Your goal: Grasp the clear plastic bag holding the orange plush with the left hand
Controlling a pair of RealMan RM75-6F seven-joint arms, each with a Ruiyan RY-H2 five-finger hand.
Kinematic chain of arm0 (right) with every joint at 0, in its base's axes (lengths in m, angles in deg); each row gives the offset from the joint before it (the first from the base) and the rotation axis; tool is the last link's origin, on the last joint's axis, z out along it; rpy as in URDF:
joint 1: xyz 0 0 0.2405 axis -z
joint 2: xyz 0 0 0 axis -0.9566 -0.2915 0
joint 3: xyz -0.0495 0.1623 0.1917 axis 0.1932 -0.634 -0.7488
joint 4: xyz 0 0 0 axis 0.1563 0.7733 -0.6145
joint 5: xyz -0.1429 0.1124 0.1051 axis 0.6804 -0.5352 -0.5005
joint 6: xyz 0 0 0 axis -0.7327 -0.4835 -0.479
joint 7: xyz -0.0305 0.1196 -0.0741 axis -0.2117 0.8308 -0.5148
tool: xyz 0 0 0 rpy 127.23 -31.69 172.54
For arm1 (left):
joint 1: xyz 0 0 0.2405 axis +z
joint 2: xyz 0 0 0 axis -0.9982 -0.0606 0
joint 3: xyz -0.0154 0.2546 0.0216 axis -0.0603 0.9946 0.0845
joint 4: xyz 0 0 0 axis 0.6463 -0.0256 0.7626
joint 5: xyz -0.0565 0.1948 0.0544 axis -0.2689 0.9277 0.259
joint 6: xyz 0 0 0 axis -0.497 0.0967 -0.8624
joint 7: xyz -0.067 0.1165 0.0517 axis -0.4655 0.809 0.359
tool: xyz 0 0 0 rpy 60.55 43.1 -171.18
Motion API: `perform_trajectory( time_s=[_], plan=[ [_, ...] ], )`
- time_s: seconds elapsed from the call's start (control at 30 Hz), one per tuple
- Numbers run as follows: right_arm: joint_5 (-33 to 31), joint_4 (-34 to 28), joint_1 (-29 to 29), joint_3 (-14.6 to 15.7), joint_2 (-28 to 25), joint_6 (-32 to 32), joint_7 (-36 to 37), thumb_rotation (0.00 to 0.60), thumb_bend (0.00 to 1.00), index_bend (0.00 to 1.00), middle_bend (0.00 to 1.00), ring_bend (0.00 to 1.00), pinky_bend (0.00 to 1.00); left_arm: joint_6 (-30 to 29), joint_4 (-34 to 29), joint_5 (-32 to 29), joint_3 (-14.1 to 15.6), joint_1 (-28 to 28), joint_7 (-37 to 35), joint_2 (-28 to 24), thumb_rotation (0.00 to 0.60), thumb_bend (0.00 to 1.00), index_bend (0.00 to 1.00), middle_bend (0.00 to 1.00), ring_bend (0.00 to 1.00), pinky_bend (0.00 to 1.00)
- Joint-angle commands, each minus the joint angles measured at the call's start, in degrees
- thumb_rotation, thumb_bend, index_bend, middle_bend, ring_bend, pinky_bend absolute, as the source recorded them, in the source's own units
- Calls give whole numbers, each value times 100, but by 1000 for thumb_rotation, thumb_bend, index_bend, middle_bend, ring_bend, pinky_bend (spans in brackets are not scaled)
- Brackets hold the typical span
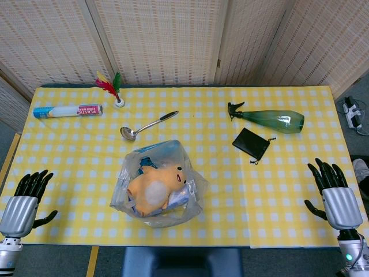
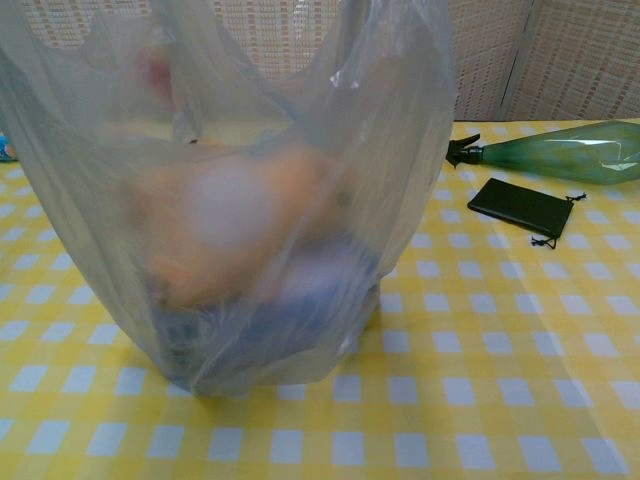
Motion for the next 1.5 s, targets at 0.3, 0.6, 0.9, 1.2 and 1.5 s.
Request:
perform_trajectory(
  time_s=[0.3, 0.6, 0.9, 1.2, 1.5],
  plan=[
    [238, 14, 136, 94, -22, -289, 85, 600, 259, 0, 0, 0, 0, 208, -179, 478, 195, -230, -1317, -121, 600, 218, 37, 83, 80, 107],
    [537, -15, 68, 282, -97, -132, 256, 600, 259, 0, 0, 0, 0, -327, -370, 2273, 778, -965, -5366, -936, 600, 181, 35, 99, 92, 137],
    [801, -52, 82, 432, -202, -179, 466, 600, 259, 0, 0, 0, 0, -342, -1051, 2441, 423, -1217, -4018, -802, 600, 134, 47, 98, 86, 121],
    [841, -95, 69, 521, -297, -82, 590, 600, 259, 0, 0, 0, 0, 235, -1599, 2373, 185, -1686, -3283, -786, 600, 135, 66, 99, 80, 85],
    [702, -246, 138, 475, -395, -141, 581, 600, 259, 0, 0, 0, 0, 671, -1857, 2268, 53, -2074, -2919, -531, 600, 135, 65, 99, 81, 92]
  ],
)
